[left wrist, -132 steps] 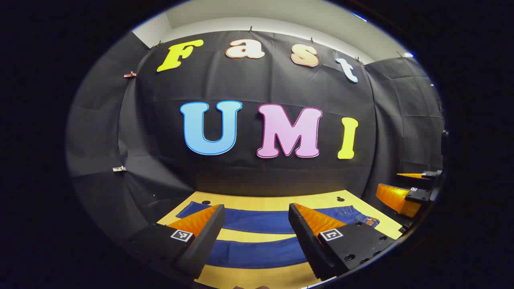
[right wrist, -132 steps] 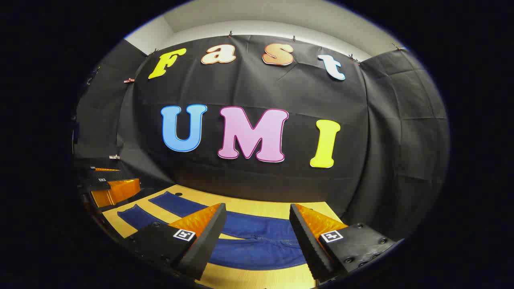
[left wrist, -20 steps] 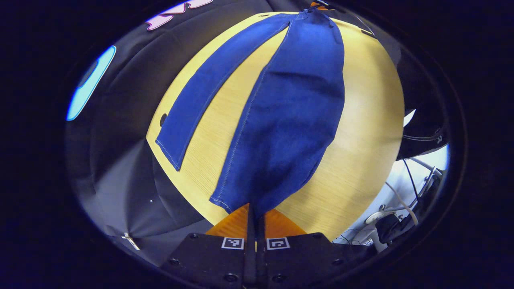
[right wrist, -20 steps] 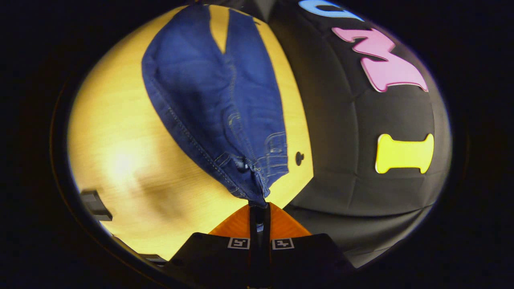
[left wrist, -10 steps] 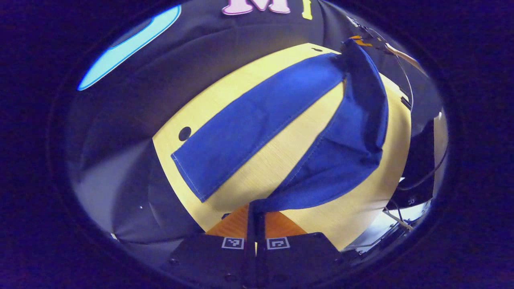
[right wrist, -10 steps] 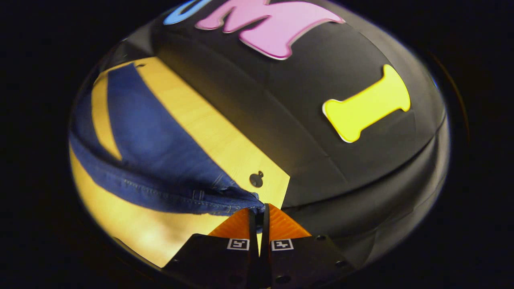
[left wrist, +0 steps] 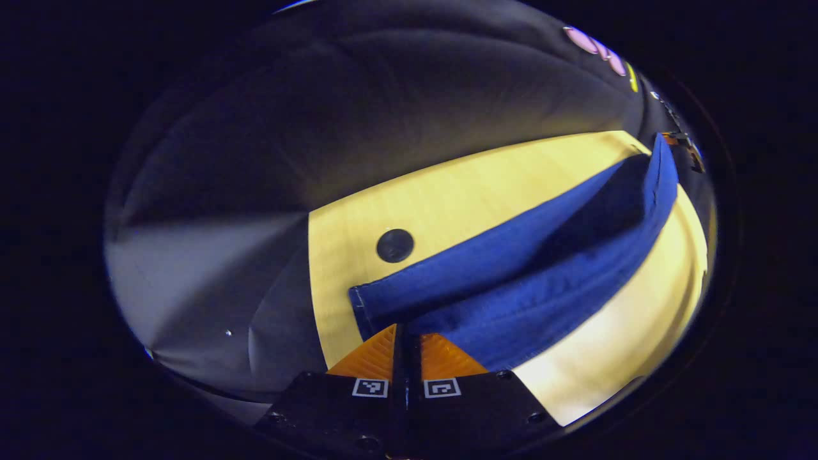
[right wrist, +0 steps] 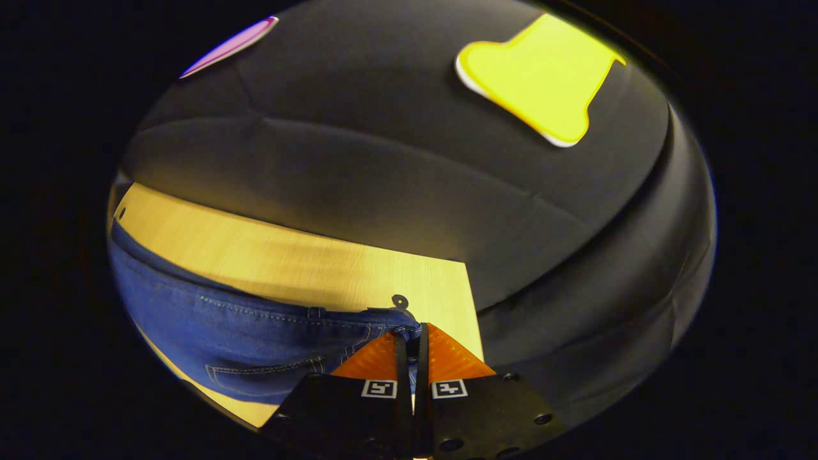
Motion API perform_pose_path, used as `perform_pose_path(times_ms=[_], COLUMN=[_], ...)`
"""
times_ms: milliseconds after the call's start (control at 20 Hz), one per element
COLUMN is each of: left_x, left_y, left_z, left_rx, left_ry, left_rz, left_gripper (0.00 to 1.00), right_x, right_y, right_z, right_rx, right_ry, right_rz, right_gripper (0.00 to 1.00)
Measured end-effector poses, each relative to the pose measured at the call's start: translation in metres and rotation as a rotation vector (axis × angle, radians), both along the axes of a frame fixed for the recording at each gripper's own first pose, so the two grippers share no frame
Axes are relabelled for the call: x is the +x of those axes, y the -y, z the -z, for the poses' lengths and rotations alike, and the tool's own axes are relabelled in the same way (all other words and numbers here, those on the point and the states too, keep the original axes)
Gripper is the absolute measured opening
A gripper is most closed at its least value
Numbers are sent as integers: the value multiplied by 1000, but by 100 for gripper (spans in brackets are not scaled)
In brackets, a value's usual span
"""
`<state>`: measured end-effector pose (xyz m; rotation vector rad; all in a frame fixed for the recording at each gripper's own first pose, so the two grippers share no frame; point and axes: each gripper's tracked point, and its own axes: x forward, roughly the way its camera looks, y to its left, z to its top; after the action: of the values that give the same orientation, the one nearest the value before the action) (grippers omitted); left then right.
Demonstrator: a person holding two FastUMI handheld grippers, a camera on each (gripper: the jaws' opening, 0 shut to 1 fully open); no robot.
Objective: Grasp the waist and the cuffs of the jeans and fold them to make the two legs overlap; first hold the waist and fold one-third of the jeans toward the cuffs, then hold the cuffs and fold the remaining one-third in the same direction to finish folding.
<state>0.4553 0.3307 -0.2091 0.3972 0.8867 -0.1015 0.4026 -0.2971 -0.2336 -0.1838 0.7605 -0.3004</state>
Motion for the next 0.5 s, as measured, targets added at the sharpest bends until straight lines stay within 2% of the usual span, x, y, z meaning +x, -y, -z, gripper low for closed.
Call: perform_pose_path(times_ms=[50, 100, 150, 250, 350, 400, 450, 500], left_x=[5, 13, 15, 11, 10, 8, 0, -3], left_y=[-2, 4, 12, 28, 34, 39, 47, 55], left_z=[20, 31, 33, 35, 26, 11, -7, -29], left_rx=[31, 40, 64, 57, 90, 91, 68, 22], left_ry=[16, 42, 73, 112, 194, 257, 332, 418], left_rz=[-21, -29, -37, -40, -61, -88, -123, -163], left_gripper=[6, 8, 16, 71, 97, 100, 98, 98], right_x=[-2, -5, -9, -19, -28, -38, -43, -53], right_y=[1, -3, -5, -10, -13, -15, -12, -11], right_z=[6, 4, -3, -21, -30, -39, -47, -60], right_rx=[11, 11, -3, -1, 53, 76, 107, 131], right_ry=[-18, -19, -10, 44, 116, 159, 217, 283], right_rz=[5, 11, 22, 43, 79, 101, 121, 141], right_gripper=[0, 9, 29, 69, 75, 87, 99, 98])
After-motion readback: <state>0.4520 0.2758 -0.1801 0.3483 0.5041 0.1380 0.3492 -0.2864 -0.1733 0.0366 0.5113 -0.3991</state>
